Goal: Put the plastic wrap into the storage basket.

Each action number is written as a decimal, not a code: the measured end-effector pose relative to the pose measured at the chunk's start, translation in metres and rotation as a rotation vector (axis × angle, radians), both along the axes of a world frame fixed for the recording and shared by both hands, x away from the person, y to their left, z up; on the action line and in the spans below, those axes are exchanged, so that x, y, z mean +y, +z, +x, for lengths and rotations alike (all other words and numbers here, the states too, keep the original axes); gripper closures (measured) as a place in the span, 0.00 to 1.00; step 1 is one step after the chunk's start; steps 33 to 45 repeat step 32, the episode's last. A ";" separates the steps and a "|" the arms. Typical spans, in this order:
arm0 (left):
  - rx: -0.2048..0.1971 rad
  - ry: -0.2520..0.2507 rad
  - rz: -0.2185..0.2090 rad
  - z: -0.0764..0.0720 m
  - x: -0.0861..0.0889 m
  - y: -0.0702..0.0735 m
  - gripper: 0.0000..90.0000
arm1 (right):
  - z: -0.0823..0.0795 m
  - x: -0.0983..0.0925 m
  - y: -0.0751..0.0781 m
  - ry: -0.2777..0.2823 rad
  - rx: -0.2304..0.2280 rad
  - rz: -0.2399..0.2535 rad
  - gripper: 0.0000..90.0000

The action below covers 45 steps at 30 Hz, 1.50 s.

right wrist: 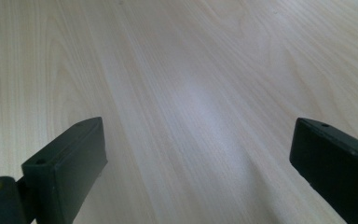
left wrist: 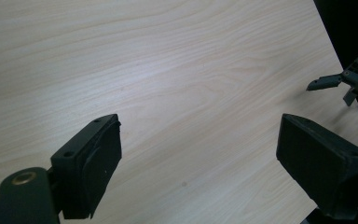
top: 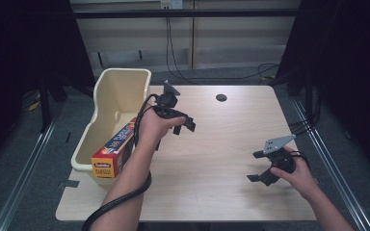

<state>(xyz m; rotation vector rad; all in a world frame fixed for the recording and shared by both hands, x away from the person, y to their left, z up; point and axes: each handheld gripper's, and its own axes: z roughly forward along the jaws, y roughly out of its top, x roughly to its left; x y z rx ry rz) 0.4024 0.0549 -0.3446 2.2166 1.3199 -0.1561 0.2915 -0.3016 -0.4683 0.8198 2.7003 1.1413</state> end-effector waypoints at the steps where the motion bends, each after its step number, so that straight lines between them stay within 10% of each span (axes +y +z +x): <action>1: -0.001 0.004 -0.004 0.000 0.000 -0.002 0.16 | 0.000 0.000 0.000 0.002 -0.001 -0.003 0.04; 24: 0.049 -0.012 -0.026 -0.013 -0.006 -0.046 0.16 | 0.000 0.000 -0.001 -0.005 -0.007 -0.004 0.04; 32: 0.012 -0.045 -0.007 -0.021 -0.008 -0.060 0.15 | 0.001 -0.001 -0.002 -0.012 -0.009 -0.004 0.04; 45: 0.012 -0.045 -0.007 -0.021 -0.008 -0.060 0.15 | 0.001 -0.001 -0.002 -0.012 -0.009 -0.004 0.04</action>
